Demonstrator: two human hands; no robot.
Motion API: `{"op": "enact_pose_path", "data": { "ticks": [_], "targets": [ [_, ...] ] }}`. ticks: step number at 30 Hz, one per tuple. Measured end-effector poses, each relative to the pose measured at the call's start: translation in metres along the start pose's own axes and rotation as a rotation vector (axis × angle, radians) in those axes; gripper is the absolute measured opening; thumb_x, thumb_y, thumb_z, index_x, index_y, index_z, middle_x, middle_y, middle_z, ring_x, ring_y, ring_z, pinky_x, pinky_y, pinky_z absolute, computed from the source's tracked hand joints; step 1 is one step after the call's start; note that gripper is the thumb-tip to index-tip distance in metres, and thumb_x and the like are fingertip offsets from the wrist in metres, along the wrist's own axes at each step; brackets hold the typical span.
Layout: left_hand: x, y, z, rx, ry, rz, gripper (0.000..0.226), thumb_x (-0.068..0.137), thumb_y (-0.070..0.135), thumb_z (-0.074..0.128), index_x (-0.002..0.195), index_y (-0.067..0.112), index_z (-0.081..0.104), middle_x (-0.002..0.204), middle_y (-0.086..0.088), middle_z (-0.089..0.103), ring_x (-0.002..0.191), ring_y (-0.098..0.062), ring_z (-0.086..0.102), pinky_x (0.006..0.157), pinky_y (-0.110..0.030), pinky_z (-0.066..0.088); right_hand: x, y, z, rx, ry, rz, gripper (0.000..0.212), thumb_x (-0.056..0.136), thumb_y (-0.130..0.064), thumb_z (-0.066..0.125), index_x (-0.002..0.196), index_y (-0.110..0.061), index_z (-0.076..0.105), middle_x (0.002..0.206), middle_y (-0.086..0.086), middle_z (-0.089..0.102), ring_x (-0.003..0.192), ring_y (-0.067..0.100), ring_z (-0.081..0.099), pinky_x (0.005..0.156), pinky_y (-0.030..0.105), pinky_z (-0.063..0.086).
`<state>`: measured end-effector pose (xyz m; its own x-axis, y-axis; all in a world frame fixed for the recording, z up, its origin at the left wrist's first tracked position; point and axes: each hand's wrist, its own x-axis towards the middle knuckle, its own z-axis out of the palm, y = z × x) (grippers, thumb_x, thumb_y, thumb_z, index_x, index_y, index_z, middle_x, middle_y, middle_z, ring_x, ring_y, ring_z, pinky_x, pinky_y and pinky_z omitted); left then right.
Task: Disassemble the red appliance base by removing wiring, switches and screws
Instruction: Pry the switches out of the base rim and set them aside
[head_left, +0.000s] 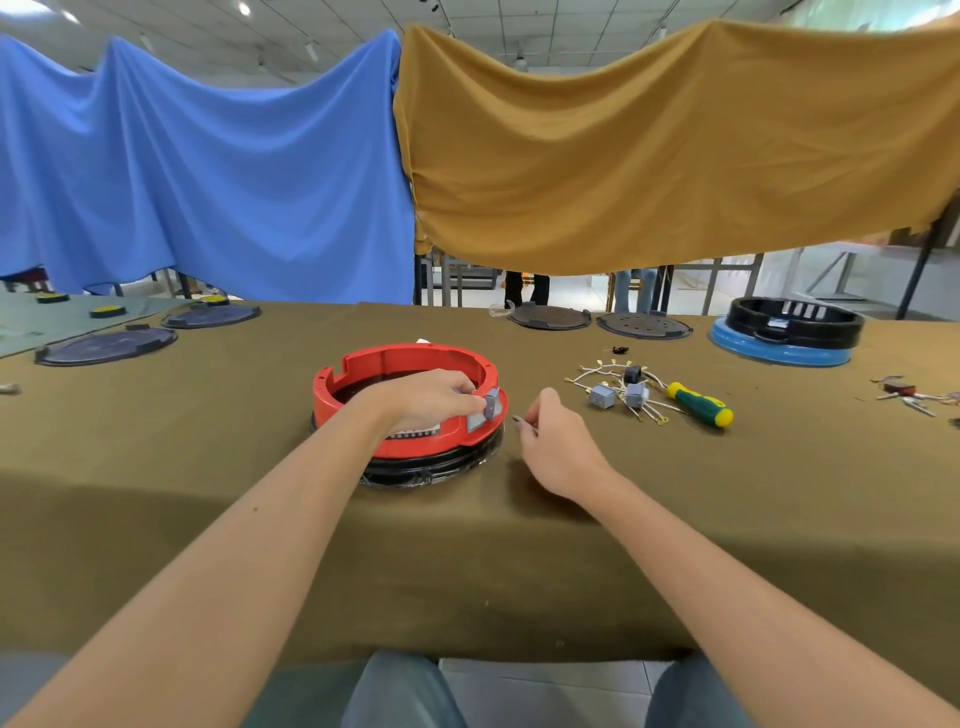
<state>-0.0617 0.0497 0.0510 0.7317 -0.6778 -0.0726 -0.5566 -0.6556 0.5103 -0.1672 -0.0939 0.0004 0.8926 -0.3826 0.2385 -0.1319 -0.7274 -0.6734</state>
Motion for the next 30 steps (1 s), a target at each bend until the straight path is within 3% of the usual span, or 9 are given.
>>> {"op": "enact_pose_path", "data": {
  "ticks": [5, 9, 11, 14, 17, 22, 26, 30],
  "targets": [
    [-0.001, 0.003, 0.002, 0.022, 0.03, 0.011, 0.032, 0.101, 0.043, 0.045, 0.121, 0.022, 0.058, 0.124, 0.002, 0.058, 0.116, -0.02, 0.053, 0.087, -0.033, 0.038, -0.013, -0.009, 0.014, 0.141, 0.066, 0.024, 0.007, 0.092, -0.012, 0.049, 0.095, -0.01, 0.043, 0.081, 0.003, 0.055, 0.066, 0.018, 0.047, 0.053, 0.031, 0.032],
    [0.0, 0.002, 0.003, 0.006, 0.032, 0.015, 0.031, 0.101, 0.041, 0.045, 0.117, 0.019, 0.06, 0.127, -0.007, 0.06, 0.106, -0.02, 0.054, 0.079, -0.031, 0.037, -0.024, -0.015, 0.025, 0.19, 0.078, 0.016, 0.011, 0.092, -0.011, 0.049, 0.088, -0.017, 0.04, 0.08, -0.001, 0.053, 0.065, 0.013, 0.047, 0.05, 0.026, 0.029],
    [0.001, 0.001, 0.003, 0.004, 0.032, 0.017, 0.033, 0.101, 0.04, 0.046, 0.118, 0.016, 0.06, 0.128, -0.011, 0.06, 0.098, -0.018, 0.05, 0.076, -0.029, 0.037, -0.023, -0.018, 0.027, 0.204, 0.084, 0.022, 0.012, 0.094, -0.009, 0.047, 0.089, -0.017, 0.039, 0.081, -0.002, 0.053, 0.068, 0.016, 0.048, 0.05, 0.026, 0.029],
    [0.001, 0.0, 0.003, 0.009, 0.035, 0.009, 0.034, 0.101, 0.04, 0.046, 0.12, 0.016, 0.059, 0.129, -0.011, 0.06, 0.098, -0.017, 0.049, 0.083, -0.032, 0.038, -0.021, -0.025, 0.03, 0.25, 0.073, 0.086, 0.01, 0.096, -0.005, 0.042, 0.096, -0.013, 0.037, 0.088, 0.003, 0.053, 0.08, 0.025, 0.051, 0.054, 0.03, 0.032],
    [0.001, 0.0, 0.002, 0.009, 0.027, 0.007, 0.035, 0.101, 0.04, 0.046, 0.121, 0.015, 0.059, 0.131, -0.011, 0.059, 0.099, -0.017, 0.048, 0.082, -0.031, 0.037, -0.023, -0.034, 0.039, 0.328, 0.107, 0.139, 0.012, 0.095, -0.002, 0.037, 0.097, -0.013, 0.033, 0.097, 0.011, 0.055, 0.087, 0.031, 0.053, 0.065, 0.034, 0.036],
    [-0.002, 0.001, 0.001, 0.032, 0.03, 0.003, 0.036, 0.101, 0.042, 0.046, 0.121, 0.016, 0.06, 0.126, -0.006, 0.061, 0.107, -0.021, 0.055, 0.084, -0.033, 0.036, -0.017, -0.056, 0.059, 0.494, 0.201, 0.251, 0.011, 0.101, -0.012, 0.039, 0.109, -0.015, 0.032, 0.118, 0.012, 0.056, 0.098, 0.028, 0.054, 0.072, 0.033, 0.038],
    [0.001, -0.001, 0.002, -0.006, 0.035, -0.002, 0.032, 0.1, 0.039, 0.047, 0.116, 0.015, 0.061, 0.12, -0.012, 0.062, 0.092, -0.02, 0.051, 0.07, -0.028, 0.036, -0.014, -0.049, 0.056, 0.452, 0.188, 0.203, 0.011, 0.105, -0.026, 0.037, 0.103, -0.016, 0.032, 0.101, 0.004, 0.055, 0.086, 0.023, 0.053, 0.055, 0.028, 0.031],
    [0.002, -0.003, 0.001, 0.011, 0.03, 0.016, 0.035, 0.099, 0.04, 0.048, 0.115, 0.012, 0.063, 0.125, -0.015, 0.062, 0.093, -0.02, 0.051, 0.083, -0.035, 0.04, -0.001, -0.036, 0.038, 0.363, 0.104, 0.184, 0.023, 0.101, -0.031, 0.05, 0.108, -0.01, 0.042, 0.099, 0.004, 0.057, 0.09, 0.026, 0.058, 0.057, 0.03, 0.035]
  ]
}}
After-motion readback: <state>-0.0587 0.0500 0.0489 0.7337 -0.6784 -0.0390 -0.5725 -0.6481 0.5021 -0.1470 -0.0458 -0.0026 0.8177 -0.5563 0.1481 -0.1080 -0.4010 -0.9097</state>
